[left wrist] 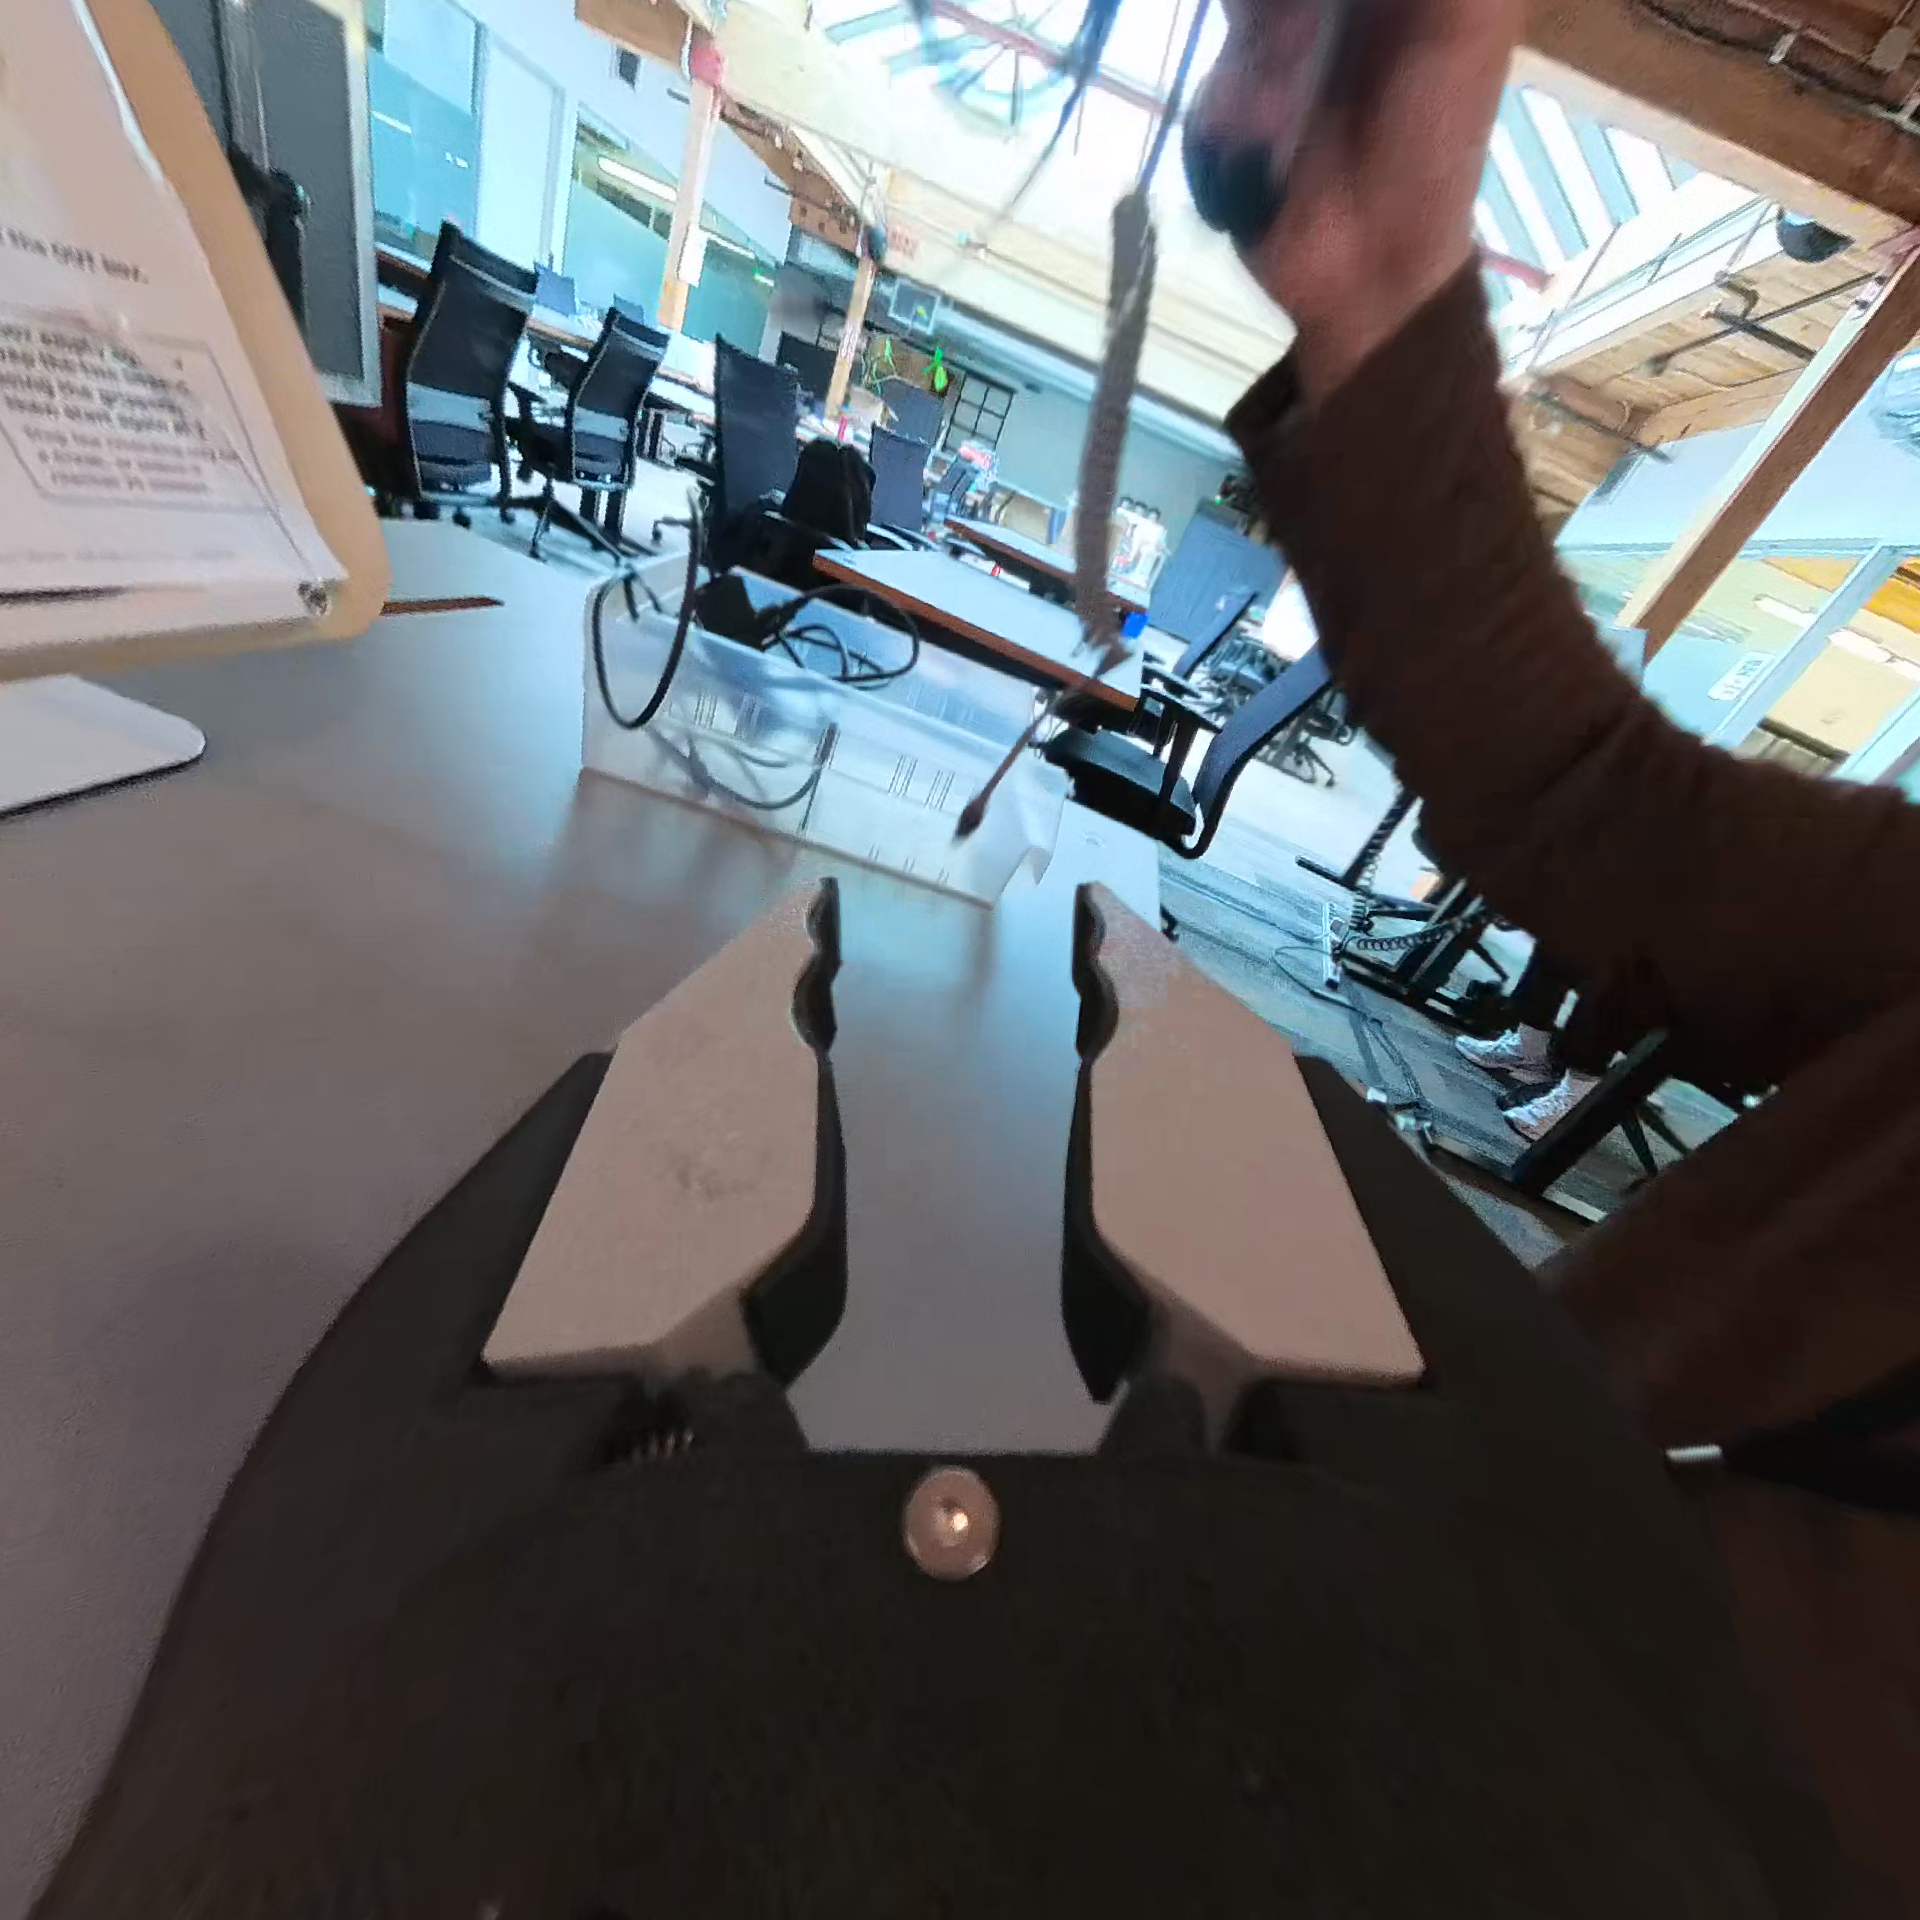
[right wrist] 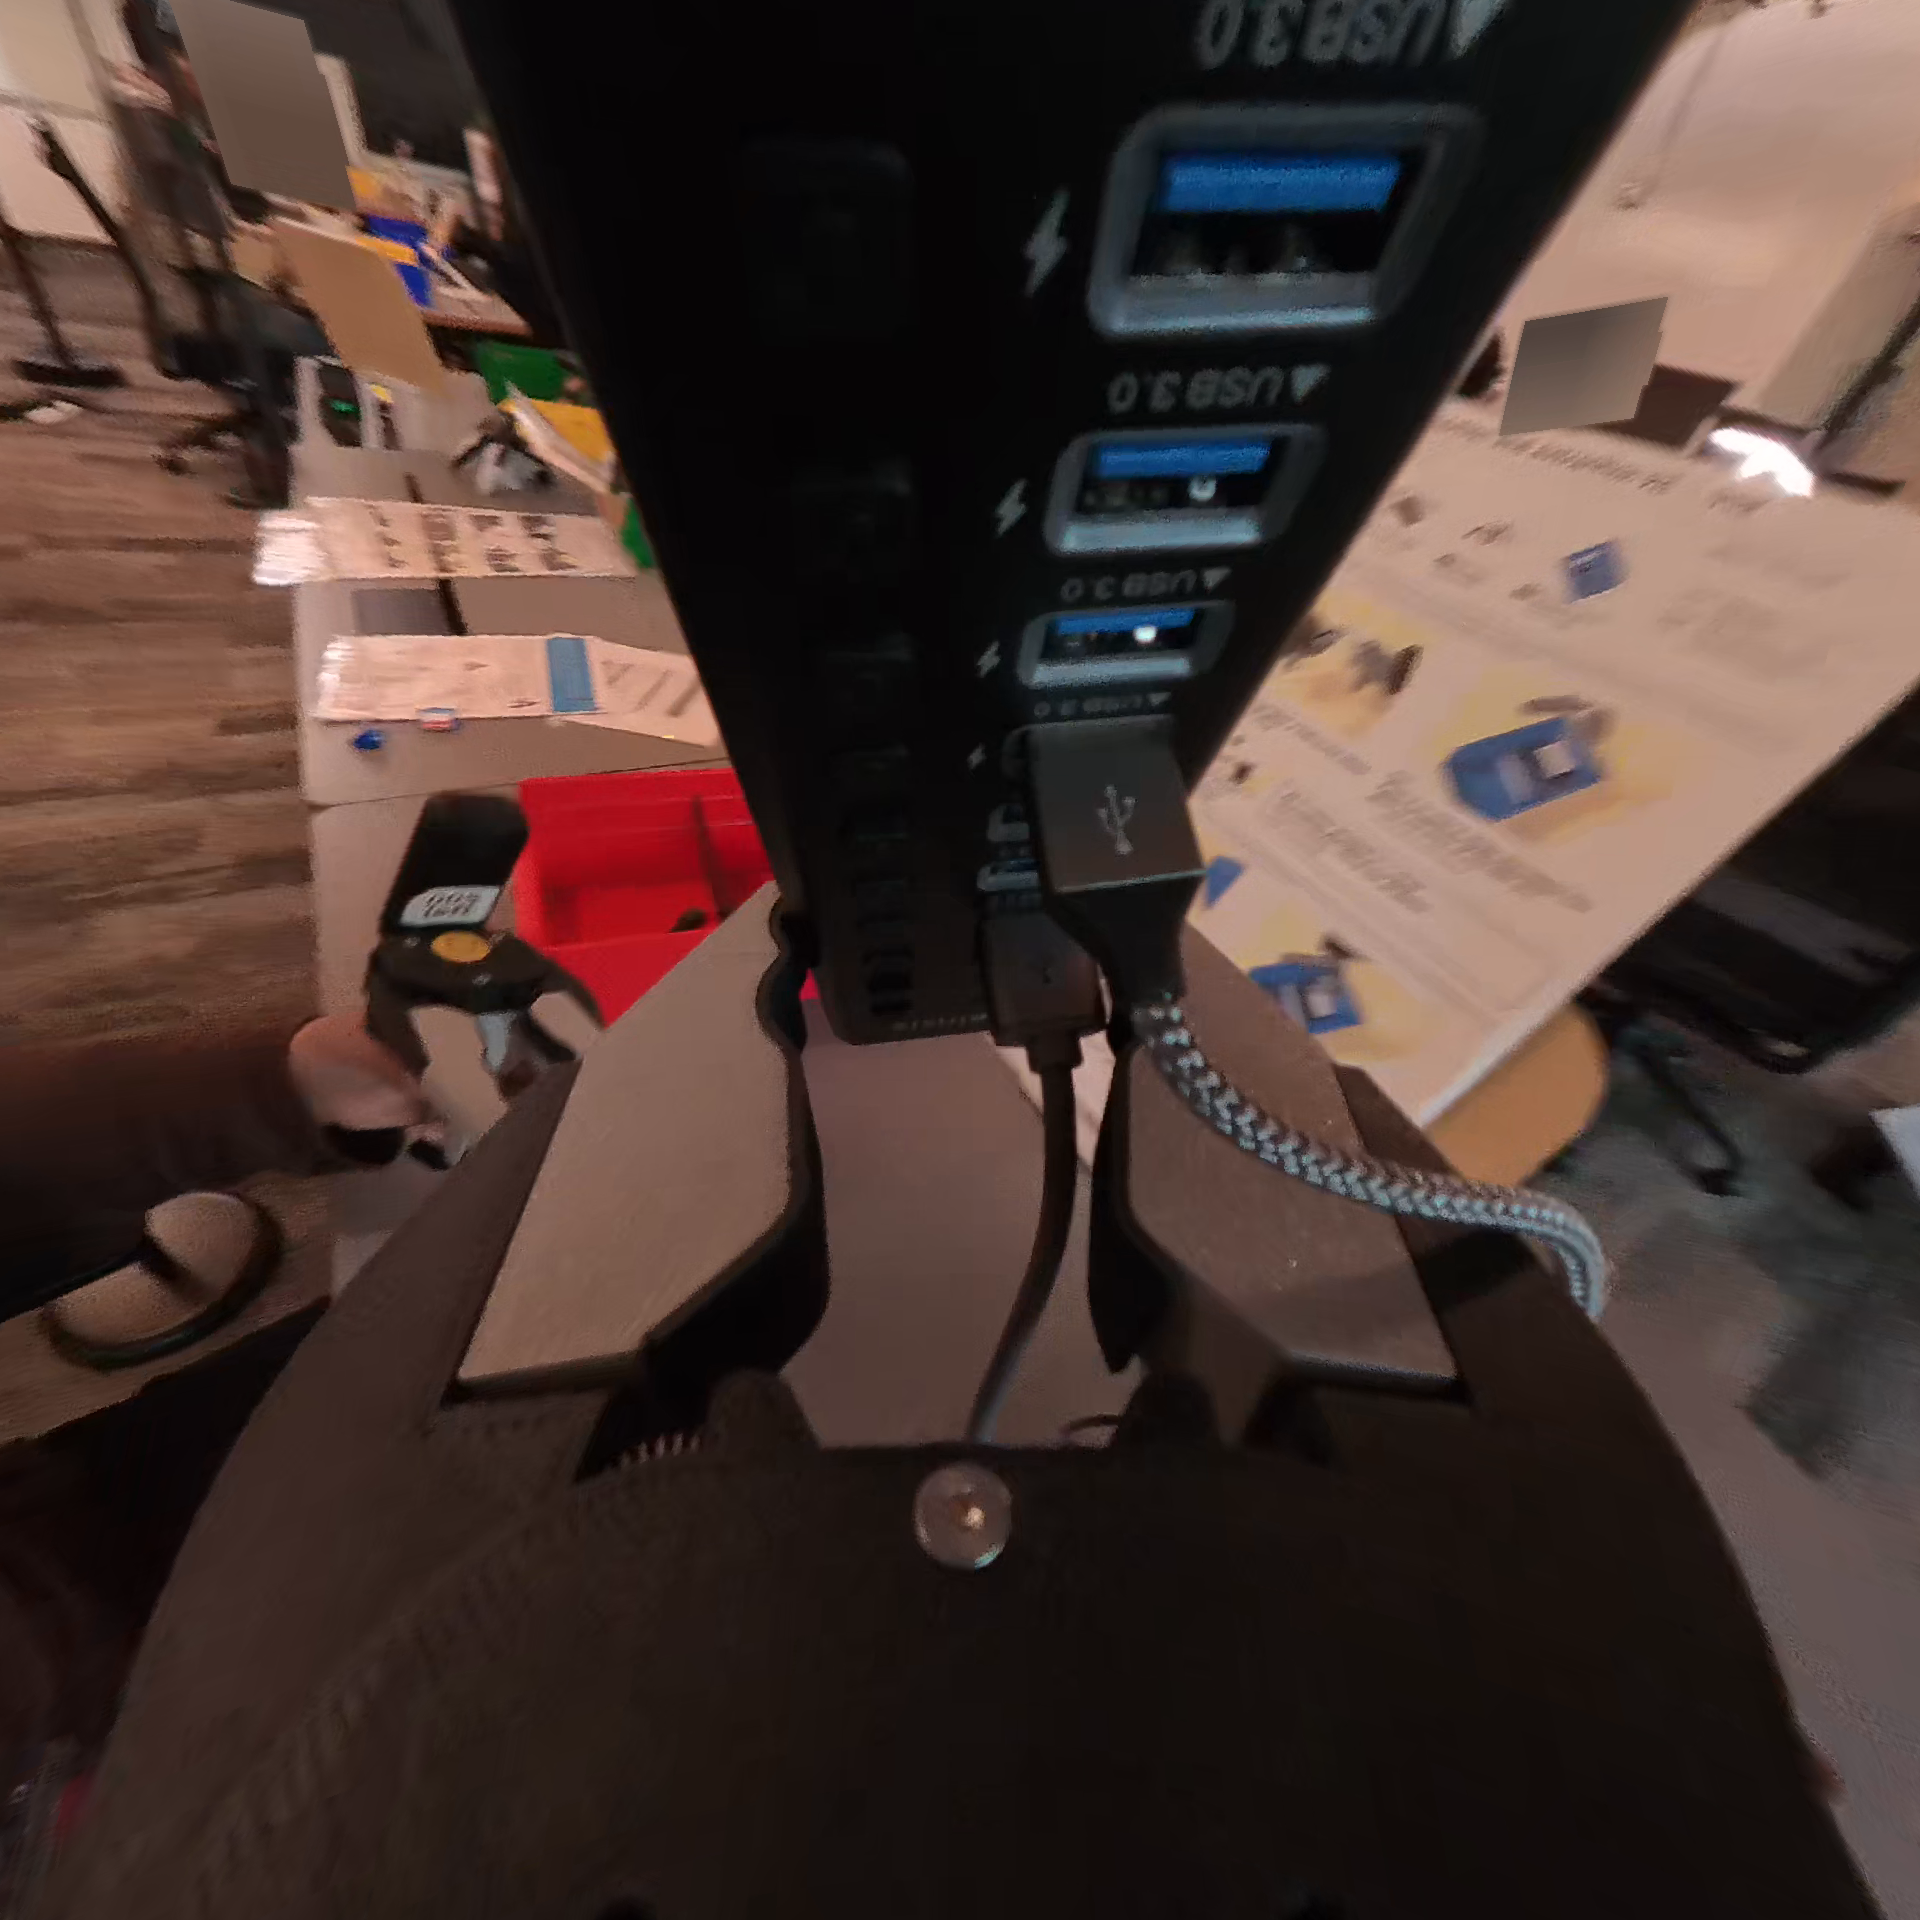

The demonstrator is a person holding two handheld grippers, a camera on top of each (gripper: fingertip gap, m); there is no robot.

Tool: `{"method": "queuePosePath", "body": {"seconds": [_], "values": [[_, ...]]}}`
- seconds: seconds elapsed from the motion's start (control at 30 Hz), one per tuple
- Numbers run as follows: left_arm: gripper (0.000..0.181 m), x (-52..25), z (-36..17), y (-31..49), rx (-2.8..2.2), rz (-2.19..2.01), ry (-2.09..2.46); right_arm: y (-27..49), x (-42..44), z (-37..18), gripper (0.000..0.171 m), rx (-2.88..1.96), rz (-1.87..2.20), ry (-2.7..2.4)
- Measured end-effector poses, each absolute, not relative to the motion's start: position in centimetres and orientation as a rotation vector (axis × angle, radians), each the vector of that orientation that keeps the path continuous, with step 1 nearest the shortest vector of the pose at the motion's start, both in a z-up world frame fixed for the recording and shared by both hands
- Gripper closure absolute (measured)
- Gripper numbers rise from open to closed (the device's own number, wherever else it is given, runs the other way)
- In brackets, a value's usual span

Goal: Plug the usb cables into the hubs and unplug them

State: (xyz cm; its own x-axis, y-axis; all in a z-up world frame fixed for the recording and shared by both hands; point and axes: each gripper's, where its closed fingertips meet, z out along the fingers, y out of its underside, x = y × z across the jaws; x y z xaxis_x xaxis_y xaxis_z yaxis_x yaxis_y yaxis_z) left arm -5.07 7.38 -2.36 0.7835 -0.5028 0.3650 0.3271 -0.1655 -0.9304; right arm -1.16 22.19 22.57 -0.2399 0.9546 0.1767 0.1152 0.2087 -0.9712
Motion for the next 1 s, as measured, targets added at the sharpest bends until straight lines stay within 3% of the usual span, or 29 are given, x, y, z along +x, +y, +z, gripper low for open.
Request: {"method": "queuePosePath", "body": {"seconds": [0.13,0.27,0.53,0.73,1.0], "values": [[0.139,-5.7,-4.5,7.8,-1.598,-0.739,0.138,26.5,-1.3,29.2,0.114,-1.095,0.963,-1.521],[0.14,-5.9,-6.6,8.2,-1.622,-0.732,0.144,31.2,-0.9,32.5,0.114,-1.145,0.818,-1.458],[0.14,-5.4,-8.8,8.6,-1.688,-0.783,0.168,40.5,0.8,29.2,0.114,-1.247,0.9,-1.361],[0.141,-5.1,-8.9,8.5,-1.693,-0.788,0.177,45.3,2.6,18.3,0.116,-1.452,0.852,-1.485],[0.143,-4.3,-9.1,8.6,-1.705,-0.815,0.202,48.9,6.8,-7.4,0.114,-2.007,0.119,-2.06]]}}
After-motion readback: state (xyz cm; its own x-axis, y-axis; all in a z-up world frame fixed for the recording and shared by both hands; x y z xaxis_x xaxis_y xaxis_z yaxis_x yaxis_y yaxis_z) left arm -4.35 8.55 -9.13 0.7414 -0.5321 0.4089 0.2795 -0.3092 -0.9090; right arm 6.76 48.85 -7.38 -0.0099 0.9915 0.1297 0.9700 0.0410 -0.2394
